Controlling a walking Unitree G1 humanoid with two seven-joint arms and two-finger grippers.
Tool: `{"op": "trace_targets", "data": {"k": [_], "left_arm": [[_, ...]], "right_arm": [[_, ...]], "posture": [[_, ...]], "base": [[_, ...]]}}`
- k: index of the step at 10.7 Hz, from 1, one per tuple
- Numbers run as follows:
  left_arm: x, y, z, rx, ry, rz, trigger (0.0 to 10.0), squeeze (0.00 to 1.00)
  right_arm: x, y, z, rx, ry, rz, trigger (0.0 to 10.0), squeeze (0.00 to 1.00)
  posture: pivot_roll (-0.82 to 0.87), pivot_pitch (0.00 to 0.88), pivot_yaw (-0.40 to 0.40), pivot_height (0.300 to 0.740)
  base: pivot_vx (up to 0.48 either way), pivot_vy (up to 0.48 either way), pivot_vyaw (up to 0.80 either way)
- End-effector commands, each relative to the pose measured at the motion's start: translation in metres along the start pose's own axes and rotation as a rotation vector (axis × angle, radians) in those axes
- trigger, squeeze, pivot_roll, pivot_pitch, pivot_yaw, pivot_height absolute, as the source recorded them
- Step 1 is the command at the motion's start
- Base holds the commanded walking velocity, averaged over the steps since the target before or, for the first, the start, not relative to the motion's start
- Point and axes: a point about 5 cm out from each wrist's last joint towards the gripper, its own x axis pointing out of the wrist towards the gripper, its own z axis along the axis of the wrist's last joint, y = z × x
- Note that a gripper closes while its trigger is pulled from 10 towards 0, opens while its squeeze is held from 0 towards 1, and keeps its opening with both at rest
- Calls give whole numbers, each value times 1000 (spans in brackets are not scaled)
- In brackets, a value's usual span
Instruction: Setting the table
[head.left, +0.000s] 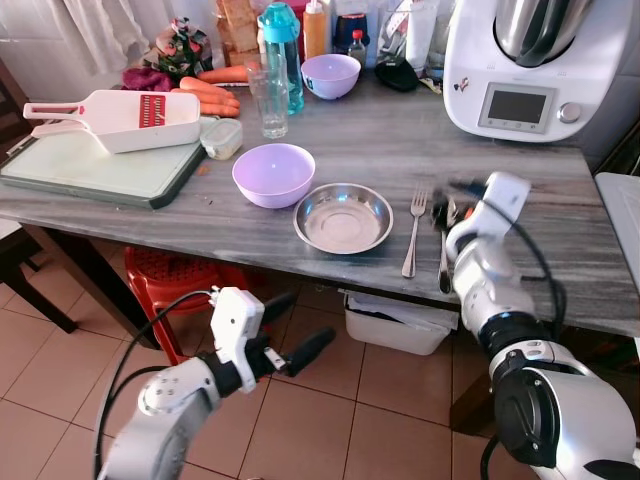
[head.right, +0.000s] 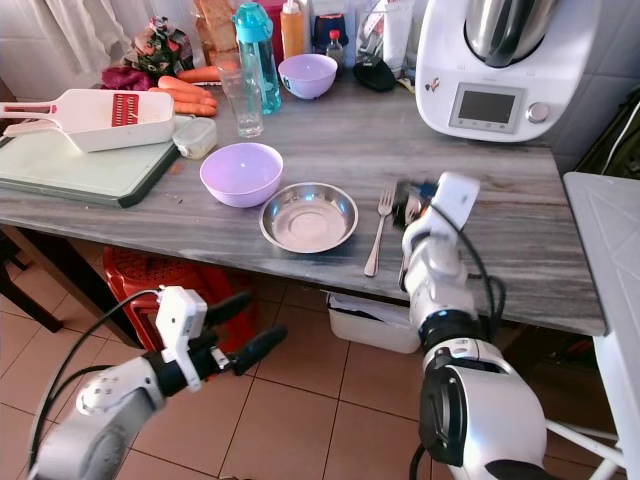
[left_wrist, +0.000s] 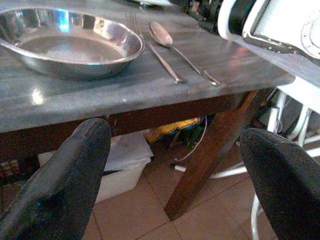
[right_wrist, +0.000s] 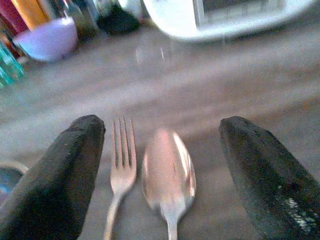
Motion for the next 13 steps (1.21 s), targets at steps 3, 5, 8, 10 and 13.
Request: {"op": "trace_targets", "data": {"k": [3,5,8,10,13], "left_arm": [[13,3,6,22,-54,48,10000,0],[18,0,5,10,-79,55,10000,0],[22,3,9,8,-111,81,10000,0],[16,22,9,37,-120,266,10000,0],[8,43,-8,105,-36,556,10000,0]], "right_arm": [[-13,-5,-2,-111,-78,64,10000,1000],[-35,-13,-9,-186,-117,85,10000,1000],[-72,-28,-14,-272,-148,156,10000,1000],[-87,-34,-18,-291,-126,149,10000,1000],[-111,-26,-31,-271,-111,88,10000,0]], "posture": [[39,15,10,740],[24,3,-11,740],[29,0,-36,740],[34,0,-51,740],[40,0,-23,740]], "base": [[0,0,0],[0,0,0],[0,0,0],[0,0,0],[0,0,0]]}}
